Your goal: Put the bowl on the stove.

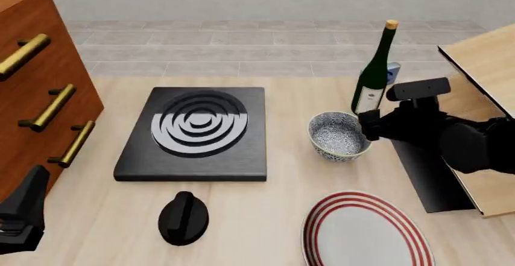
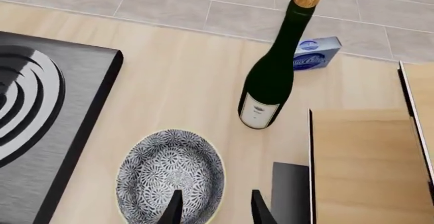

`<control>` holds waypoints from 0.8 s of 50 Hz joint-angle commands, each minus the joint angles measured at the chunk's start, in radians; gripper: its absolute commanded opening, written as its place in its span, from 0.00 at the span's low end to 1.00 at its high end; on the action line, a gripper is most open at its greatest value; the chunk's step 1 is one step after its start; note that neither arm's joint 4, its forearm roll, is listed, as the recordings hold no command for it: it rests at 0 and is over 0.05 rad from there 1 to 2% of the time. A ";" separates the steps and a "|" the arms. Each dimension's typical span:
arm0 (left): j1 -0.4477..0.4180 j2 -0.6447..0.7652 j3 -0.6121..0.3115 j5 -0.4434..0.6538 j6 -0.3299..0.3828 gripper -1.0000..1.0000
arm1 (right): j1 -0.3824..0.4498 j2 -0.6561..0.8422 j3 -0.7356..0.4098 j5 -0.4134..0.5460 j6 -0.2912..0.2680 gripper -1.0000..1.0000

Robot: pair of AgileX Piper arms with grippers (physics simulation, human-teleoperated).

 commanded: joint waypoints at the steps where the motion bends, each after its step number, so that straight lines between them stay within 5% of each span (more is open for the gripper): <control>1: 0.000 0.000 0.000 0.000 0.000 1.00 | -0.009 0.067 -0.012 -0.028 0.010 1.00; 40: 0.000 0.000 0.000 0.000 0.000 1.00 | -0.012 0.295 -0.055 -0.149 0.037 1.00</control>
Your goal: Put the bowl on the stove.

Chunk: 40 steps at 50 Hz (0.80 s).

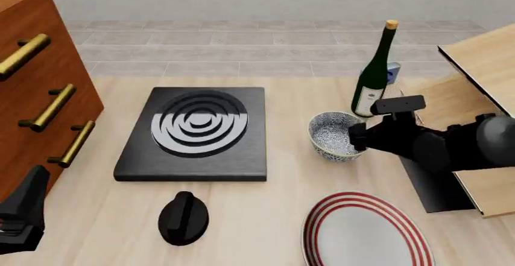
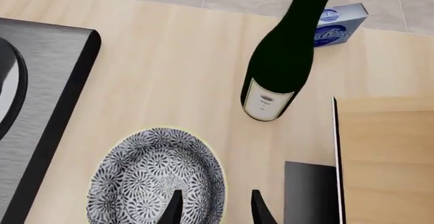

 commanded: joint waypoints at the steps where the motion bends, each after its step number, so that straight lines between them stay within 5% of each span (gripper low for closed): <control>1: 0.000 0.000 0.000 0.000 0.000 1.00 | -0.004 0.060 -0.011 -0.030 0.011 1.00; 31: 0.000 0.000 0.000 0.000 0.000 1.00 | -0.004 0.160 -0.031 -0.076 0.013 1.00; 32: 0.000 0.000 0.000 0.000 0.000 1.00 | -0.005 0.155 -0.029 -0.076 0.010 0.00; 40: 0.000 0.000 0.000 0.000 0.000 1.00 | 0.001 0.148 -0.023 -0.076 0.008 0.00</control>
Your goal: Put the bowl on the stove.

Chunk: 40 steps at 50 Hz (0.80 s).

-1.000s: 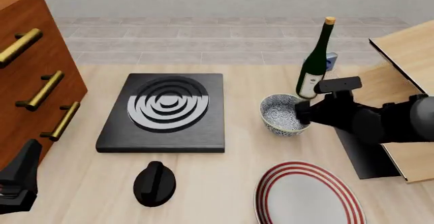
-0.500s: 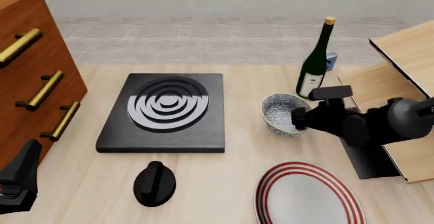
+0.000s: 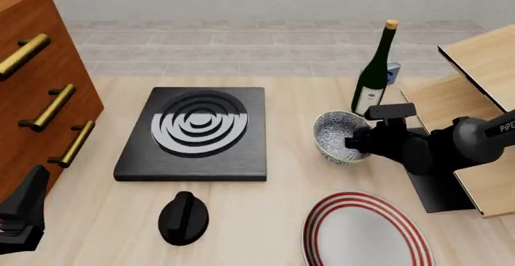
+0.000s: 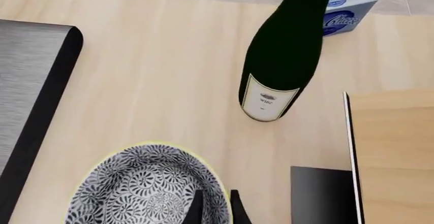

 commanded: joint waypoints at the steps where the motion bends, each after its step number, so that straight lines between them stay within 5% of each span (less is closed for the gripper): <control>1: 0.000 0.000 0.000 0.000 0.000 1.00 | 0.004 0.012 0.020 0.000 -0.001 0.00; 40: 0.000 0.000 0.000 0.000 0.000 1.00 | 0.100 -0.240 0.063 0.102 0.035 0.00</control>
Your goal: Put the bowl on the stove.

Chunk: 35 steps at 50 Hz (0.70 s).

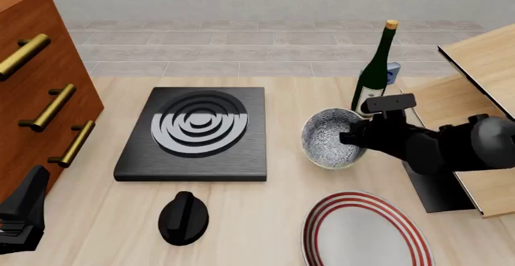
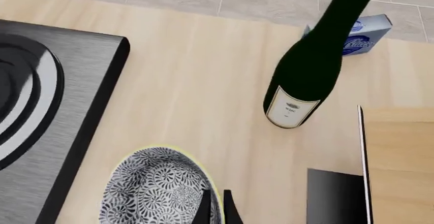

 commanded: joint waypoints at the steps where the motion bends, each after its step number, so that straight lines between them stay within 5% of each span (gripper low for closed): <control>1: 0.000 0.000 0.000 0.000 0.000 1.00 | 0.035 -0.106 0.020 0.047 0.017 0.00; 22: 0.000 0.000 0.000 0.000 0.000 1.00 | 0.079 -0.282 -0.021 0.173 0.019 0.00; 35: 0.000 0.000 0.000 0.000 0.000 1.00 | 0.130 -0.325 -0.141 0.277 0.021 0.00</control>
